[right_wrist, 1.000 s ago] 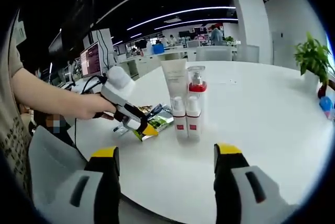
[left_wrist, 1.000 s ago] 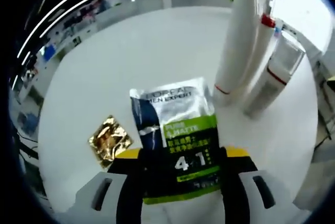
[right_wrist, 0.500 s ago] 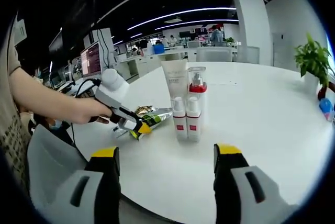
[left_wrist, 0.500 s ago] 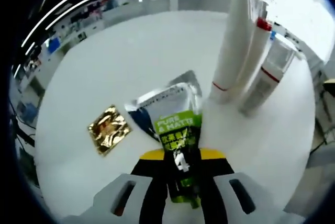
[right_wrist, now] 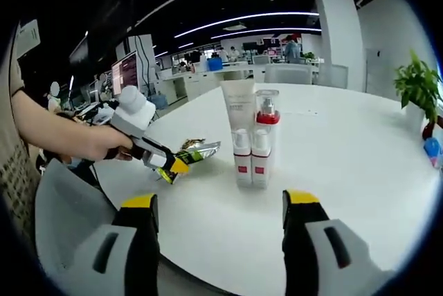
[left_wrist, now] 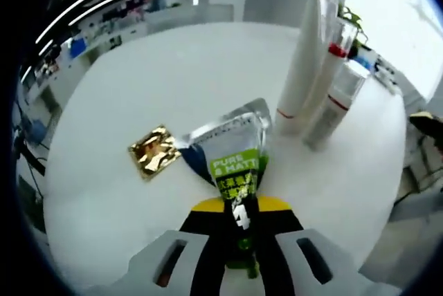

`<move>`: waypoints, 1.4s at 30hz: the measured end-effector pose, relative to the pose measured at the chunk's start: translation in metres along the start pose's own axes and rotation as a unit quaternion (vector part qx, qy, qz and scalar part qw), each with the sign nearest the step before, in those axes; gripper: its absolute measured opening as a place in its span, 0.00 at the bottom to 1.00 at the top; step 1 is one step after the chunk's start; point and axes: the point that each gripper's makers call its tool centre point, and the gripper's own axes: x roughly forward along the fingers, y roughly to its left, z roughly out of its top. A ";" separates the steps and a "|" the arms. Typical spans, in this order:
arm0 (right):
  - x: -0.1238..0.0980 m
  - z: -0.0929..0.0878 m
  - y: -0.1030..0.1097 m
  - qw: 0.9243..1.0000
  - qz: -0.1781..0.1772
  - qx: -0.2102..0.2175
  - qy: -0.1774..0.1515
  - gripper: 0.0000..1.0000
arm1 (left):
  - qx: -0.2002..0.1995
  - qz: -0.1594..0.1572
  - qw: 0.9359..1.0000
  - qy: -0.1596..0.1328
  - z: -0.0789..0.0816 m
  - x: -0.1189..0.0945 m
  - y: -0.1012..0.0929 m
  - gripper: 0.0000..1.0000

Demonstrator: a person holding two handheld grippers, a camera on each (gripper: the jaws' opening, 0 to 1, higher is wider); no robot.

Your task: Arrange the skincare products in the storage area until every visible bottle or jar stands upright without overlapping.

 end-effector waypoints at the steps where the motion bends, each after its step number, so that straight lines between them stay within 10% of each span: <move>1: 0.000 0.000 0.001 1.000 0.001 -0.002 0.000 0.73 | -0.001 0.000 1.000 -0.001 0.000 -0.001 -0.001 0.09; 29: 0.000 0.004 0.025 0.997 0.072 0.008 -0.005 0.72 | -0.033 -0.038 0.997 -0.061 -0.005 -0.062 -0.038 0.10; 42: -0.007 0.020 0.037 0.990 0.121 0.055 -0.043 0.69 | 0.049 -0.097 0.990 -0.084 -0.002 -0.082 -0.090 0.12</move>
